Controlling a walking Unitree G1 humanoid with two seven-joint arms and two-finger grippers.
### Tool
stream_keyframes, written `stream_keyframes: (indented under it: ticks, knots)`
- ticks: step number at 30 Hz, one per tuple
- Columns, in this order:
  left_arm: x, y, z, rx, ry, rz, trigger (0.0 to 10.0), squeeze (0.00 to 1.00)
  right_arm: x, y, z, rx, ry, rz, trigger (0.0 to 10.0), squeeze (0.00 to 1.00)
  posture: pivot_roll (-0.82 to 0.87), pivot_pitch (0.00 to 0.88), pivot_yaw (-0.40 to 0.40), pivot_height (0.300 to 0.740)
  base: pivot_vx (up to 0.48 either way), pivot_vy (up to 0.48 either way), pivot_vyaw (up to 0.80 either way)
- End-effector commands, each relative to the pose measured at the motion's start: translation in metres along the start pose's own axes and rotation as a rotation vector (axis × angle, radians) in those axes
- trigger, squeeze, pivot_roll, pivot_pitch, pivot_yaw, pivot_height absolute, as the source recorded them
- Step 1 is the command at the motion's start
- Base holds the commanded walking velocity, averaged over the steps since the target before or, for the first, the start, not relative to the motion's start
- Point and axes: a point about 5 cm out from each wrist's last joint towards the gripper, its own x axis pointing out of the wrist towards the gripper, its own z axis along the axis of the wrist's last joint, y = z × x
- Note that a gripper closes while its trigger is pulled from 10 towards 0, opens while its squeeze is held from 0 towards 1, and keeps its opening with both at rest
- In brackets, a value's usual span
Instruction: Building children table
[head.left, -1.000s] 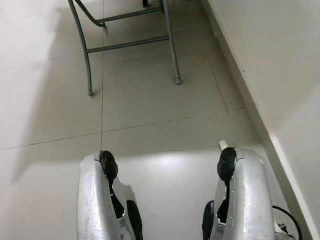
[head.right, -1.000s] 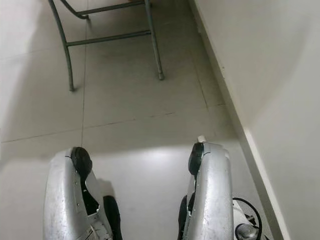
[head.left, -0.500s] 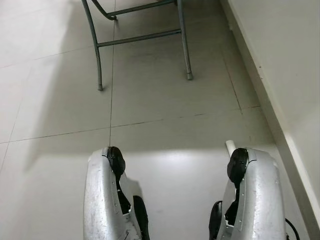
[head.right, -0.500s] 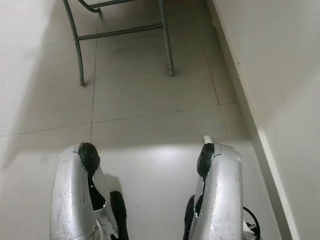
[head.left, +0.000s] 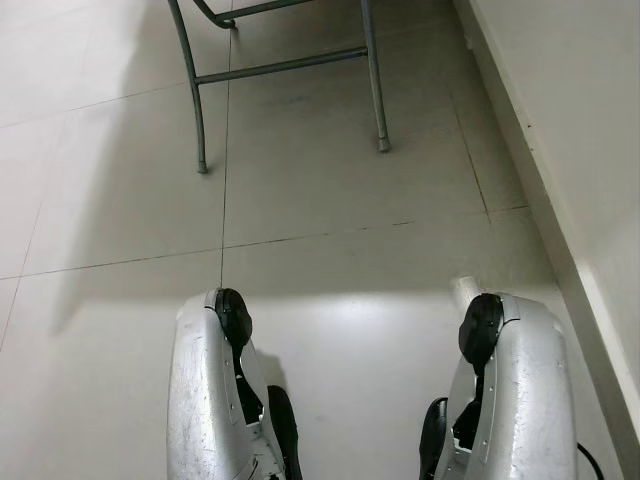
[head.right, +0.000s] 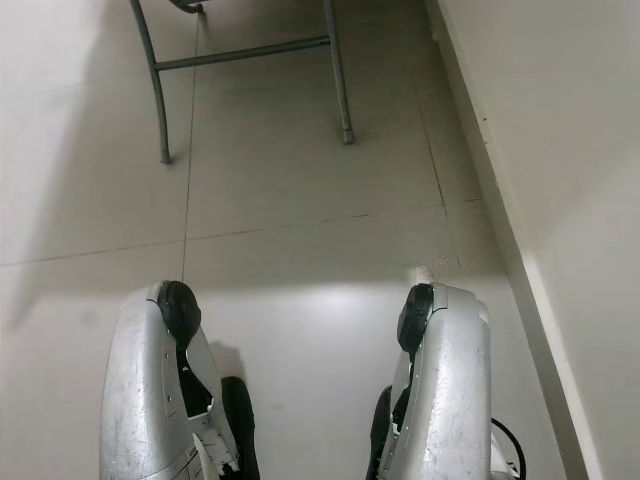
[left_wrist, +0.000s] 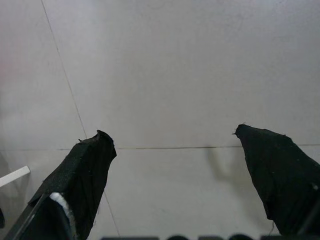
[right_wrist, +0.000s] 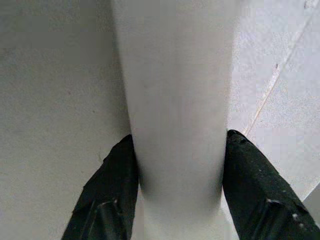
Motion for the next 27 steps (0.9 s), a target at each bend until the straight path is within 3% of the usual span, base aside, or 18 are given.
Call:
stream_keyframes:
  ticks: [1,12,14,20,27]
  knots:
    - [-0.010,0.009,-0.017,-0.007,0.078,0.021,10.0,0.00,-0.001,0.012,-0.020,0.022,0.065,0.033,0.0,0.00,0.33,0.466,0.224,0.300,0.000,0.000,0.00]
    - [-0.009,0.001,-0.018,-0.022,0.079,0.011,10.0,0.00,0.000,0.006,0.013,0.142,-0.074,-0.038,0.0,0.00,0.31,0.465,0.214,0.300,0.000,0.000,0.00]
    - [-0.007,-0.002,-0.018,-0.026,0.078,0.009,10.0,0.00,0.000,0.003,0.035,0.210,-0.167,-0.056,0.0,0.00,0.30,0.462,0.213,0.300,0.000,0.000,0.00]
    - [-0.003,-0.008,-0.016,-0.042,0.071,0.006,10.0,0.00,-0.008,-0.003,0.093,0.269,-0.410,-0.065,0.0,0.00,0.29,0.452,0.200,0.300,0.000,0.000,0.00]
    - [0.002,-0.013,-0.014,-0.057,0.062,0.009,10.0,0.00,-0.018,-0.003,0.129,0.310,-0.571,0.004,0.0,0.00,0.27,0.439,0.182,0.300,0.000,0.000,0.00]
